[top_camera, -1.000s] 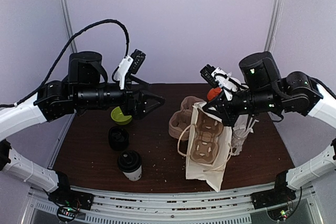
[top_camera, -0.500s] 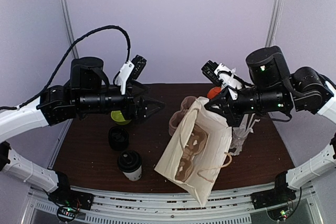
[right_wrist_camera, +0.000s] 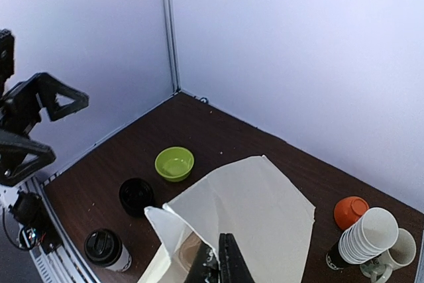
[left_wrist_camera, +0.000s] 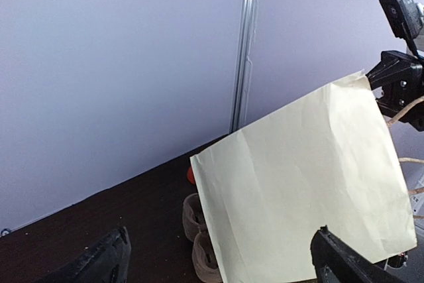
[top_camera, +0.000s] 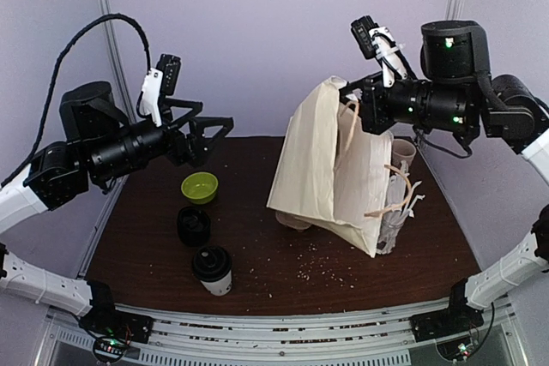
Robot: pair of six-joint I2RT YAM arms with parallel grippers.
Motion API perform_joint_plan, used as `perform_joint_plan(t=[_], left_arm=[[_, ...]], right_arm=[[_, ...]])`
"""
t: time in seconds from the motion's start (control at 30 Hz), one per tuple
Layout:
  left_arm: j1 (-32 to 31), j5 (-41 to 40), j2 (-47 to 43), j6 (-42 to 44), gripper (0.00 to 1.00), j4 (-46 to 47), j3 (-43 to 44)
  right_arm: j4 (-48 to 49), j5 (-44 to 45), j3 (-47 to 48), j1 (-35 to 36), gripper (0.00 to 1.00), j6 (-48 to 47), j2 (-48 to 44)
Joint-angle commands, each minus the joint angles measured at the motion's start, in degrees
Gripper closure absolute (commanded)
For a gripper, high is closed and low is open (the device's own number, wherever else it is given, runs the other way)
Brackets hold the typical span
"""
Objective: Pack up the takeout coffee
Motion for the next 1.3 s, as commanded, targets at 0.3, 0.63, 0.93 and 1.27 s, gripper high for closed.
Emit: perform_joint_plan(t=[0.3, 0.63, 0.93, 1.27], left_arm=[[0.69, -13.36, -2.31, 3.88, 0.02, 3.09, 0.41], [5.71, -13.82, -0.34, 5.69, 0.02, -3.8, 2.5], [13.91, -0.44, 4.69, 5.97, 0.02, -8.85, 4.19], [13.92, 8.64, 8.59, 9.39, 0.02, -15.03, 5.94]], right_arm=[[14.79, -5.59, 12.98, -10.46, 1.0, 9.19, 18.03], [24.04, -6.26, 12.82, -12.54, 1.0, 14.32, 27.59], [31.62, -9.41, 4.52, -13.42, 1.0, 20.84, 31.54], [30.63, -9.33, 1.98, -13.69, 1.0, 24.37, 31.72]])
